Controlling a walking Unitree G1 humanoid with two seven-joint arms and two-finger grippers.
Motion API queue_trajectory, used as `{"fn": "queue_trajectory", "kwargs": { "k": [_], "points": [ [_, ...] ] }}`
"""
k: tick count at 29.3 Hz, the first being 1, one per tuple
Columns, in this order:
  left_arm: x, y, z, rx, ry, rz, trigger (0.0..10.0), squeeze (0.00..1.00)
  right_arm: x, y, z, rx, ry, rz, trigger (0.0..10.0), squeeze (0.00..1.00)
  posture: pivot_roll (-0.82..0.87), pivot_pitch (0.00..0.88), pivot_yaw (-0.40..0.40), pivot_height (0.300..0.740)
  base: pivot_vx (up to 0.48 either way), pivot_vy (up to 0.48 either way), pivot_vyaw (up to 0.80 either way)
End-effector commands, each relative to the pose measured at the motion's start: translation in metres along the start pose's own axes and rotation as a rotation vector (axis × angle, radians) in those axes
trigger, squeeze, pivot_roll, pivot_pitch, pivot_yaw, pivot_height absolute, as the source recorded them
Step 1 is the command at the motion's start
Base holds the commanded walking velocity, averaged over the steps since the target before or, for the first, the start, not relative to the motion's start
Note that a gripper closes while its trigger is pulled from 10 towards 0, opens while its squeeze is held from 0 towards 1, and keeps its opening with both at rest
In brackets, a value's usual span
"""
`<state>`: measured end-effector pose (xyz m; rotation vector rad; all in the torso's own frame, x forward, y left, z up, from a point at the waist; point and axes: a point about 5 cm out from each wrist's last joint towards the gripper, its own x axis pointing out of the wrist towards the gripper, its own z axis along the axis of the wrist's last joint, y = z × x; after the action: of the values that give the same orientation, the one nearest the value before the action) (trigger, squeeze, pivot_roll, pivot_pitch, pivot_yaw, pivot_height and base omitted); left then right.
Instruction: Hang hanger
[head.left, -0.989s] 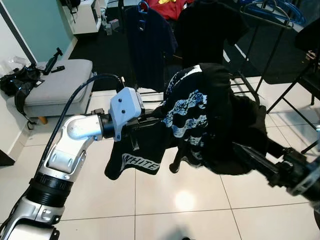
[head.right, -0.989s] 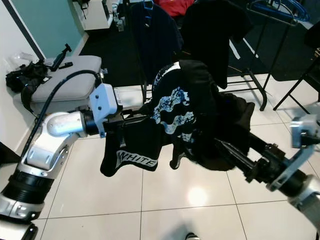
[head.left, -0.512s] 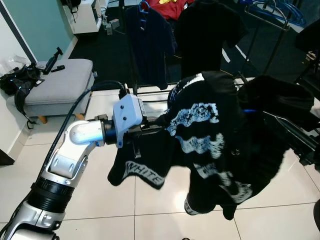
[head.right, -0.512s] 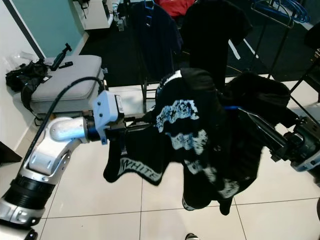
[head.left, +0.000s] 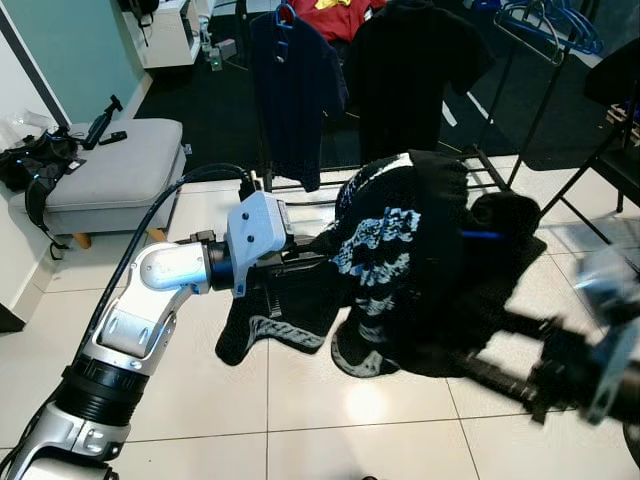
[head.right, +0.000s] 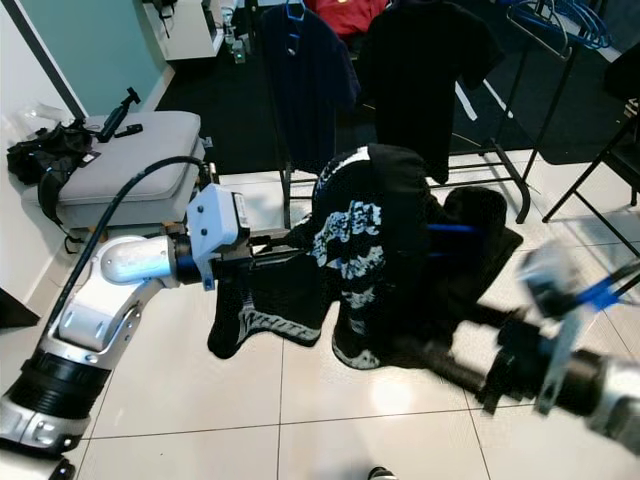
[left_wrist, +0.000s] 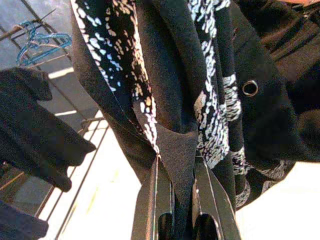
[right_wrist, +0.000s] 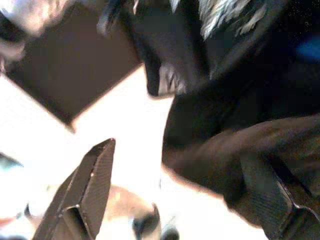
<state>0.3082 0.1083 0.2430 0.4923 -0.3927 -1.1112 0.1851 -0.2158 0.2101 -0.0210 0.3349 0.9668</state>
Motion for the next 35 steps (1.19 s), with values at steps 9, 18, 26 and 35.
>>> {"fn": "queue_trajectory", "kwargs": {
  "k": [9, 18, 26, 35],
  "points": [
    [-0.001, 0.011, 0.003, 0.005, -0.028, 0.080, 5.5, 0.00, 0.000, 0.024, 0.013, -0.016, -0.067, 0.162, 10.0, 0.00, -0.11, 0.159, 0.046, 0.740, 0.000, 0.000, 0.00],
    [-0.007, 0.013, -0.004, -0.108, -0.062, 0.109, 10.0, 0.00, -0.010, 0.005, 0.045, -0.088, -0.337, 0.019, 10.0, 0.00, -0.11, 0.163, 0.049, 0.740, 0.000, 0.000, 0.00],
    [-0.016, 0.002, 0.002, -0.114, -0.089, -0.027, 10.0, 0.00, -0.036, -0.022, 0.070, -0.182, -0.426, -0.195, 10.0, 0.00, -0.10, 0.164, 0.047, 0.740, 0.000, 0.000, 0.00],
    [-0.014, -0.028, 0.015, -0.155, -0.170, -0.243, 10.0, 0.00, -0.054, -0.043, 0.081, -0.318, -0.305, -0.364, 10.0, 0.00, -0.10, 0.164, 0.047, 0.740, 0.000, 0.000, 0.00]
  ]
}}
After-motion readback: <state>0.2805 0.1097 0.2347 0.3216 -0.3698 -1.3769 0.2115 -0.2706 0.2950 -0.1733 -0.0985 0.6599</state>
